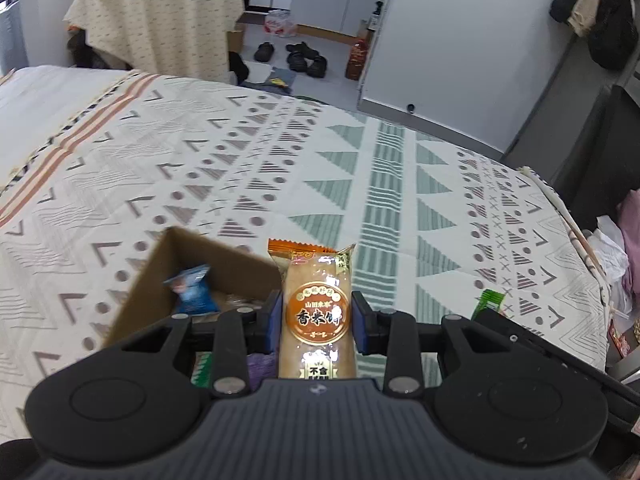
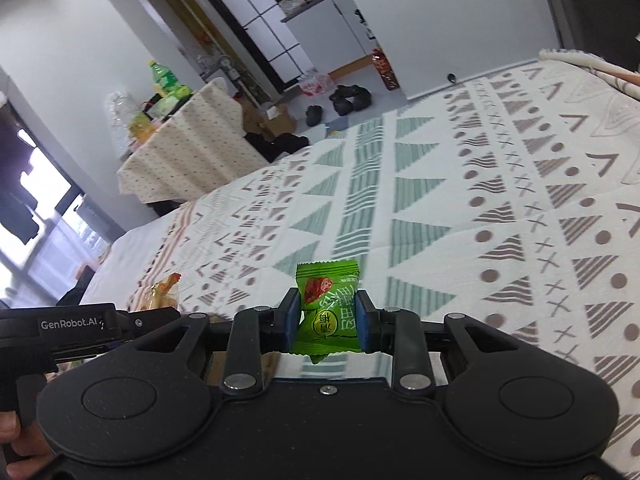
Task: Organize snacks
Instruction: 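Carry the pastry and green candy into the box and open both grippers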
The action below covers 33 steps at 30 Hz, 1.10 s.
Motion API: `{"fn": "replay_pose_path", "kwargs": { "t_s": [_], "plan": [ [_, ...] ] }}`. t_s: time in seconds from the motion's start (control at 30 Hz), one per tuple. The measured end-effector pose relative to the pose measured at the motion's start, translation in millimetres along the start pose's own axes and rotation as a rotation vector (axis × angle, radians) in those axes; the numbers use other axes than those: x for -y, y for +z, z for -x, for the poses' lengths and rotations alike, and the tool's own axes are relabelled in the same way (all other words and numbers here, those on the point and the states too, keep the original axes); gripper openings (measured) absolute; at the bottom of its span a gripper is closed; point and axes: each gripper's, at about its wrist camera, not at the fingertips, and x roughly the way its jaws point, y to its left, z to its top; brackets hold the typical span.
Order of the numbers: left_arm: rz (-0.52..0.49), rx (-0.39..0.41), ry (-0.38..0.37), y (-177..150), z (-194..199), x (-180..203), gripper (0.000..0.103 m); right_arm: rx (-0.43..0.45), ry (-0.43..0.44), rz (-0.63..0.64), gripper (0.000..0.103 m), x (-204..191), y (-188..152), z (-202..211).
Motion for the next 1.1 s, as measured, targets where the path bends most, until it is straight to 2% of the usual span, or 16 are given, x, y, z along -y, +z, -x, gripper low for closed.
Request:
{"fn": "replay_pose_path", "kwargs": {
  "t_s": [0.33,0.53,0.63,0.87,1.1],
  "plan": [
    [0.037,-0.007,0.014,-1,19,-49,0.034,-0.007,0.043,0.018,0.028,-45,-20,-2],
    [0.064,-0.039,0.022,-7,18,-72,0.034,-0.013,0.06,0.022,0.028,-69,-31,-4],
    [0.068,-0.057,0.045,-8,17,-80,0.04,-0.018,0.069,0.019,0.028,-81,-35,-6],
    [0.097,-0.064,0.02,-7,25,-97,0.06,-0.025,0.079,-0.004,0.028,-105,-40,-13],
    [0.128,-0.051,0.014,-4,35,-113,0.071,-0.018,0.083,-0.024,0.029,-130,-34,-20]
  ]
}}
